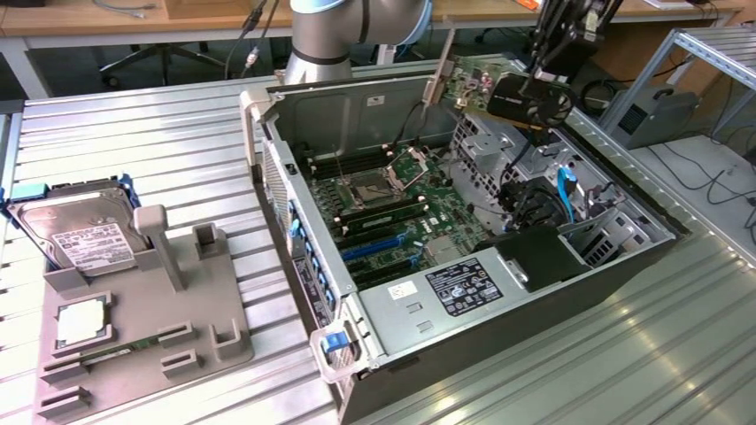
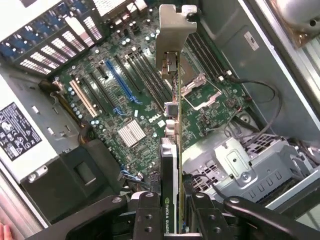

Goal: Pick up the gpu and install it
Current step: 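Insert the gpu into the slot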

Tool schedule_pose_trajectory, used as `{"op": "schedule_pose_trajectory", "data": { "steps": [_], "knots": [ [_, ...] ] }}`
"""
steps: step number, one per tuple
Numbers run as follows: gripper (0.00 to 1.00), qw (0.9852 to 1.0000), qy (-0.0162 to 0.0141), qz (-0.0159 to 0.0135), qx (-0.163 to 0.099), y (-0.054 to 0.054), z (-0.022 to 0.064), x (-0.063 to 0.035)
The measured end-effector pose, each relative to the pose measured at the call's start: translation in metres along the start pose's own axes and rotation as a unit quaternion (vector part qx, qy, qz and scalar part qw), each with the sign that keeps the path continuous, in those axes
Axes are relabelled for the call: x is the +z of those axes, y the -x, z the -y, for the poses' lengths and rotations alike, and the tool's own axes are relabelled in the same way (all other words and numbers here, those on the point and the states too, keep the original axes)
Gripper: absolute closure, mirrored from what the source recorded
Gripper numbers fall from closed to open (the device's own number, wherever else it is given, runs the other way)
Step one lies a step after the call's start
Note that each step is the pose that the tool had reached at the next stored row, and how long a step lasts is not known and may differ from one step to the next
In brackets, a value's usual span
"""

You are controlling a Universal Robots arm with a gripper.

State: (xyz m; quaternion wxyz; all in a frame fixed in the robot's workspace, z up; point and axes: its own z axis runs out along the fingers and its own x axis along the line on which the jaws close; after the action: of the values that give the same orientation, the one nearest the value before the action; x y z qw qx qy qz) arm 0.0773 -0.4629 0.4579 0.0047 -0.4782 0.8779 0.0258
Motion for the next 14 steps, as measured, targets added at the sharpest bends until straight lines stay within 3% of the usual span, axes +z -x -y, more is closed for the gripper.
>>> {"op": "schedule_pose_trajectory", "data": {
  "steps": [3, 6, 14],
  "knots": [
    [0.73, 0.9996, 0.0010, -0.0012, -0.029, 0.0000, 0.0000, 0.0000],
    [0.73, 0.9977, 0.0022, -0.0028, -0.067, 0.0000, 0.0000, 0.0001],
    [0.73, 0.9883, 0.0049, -0.0064, -0.152, 0.0000, 0.0000, 0.0002]
  ]
}}
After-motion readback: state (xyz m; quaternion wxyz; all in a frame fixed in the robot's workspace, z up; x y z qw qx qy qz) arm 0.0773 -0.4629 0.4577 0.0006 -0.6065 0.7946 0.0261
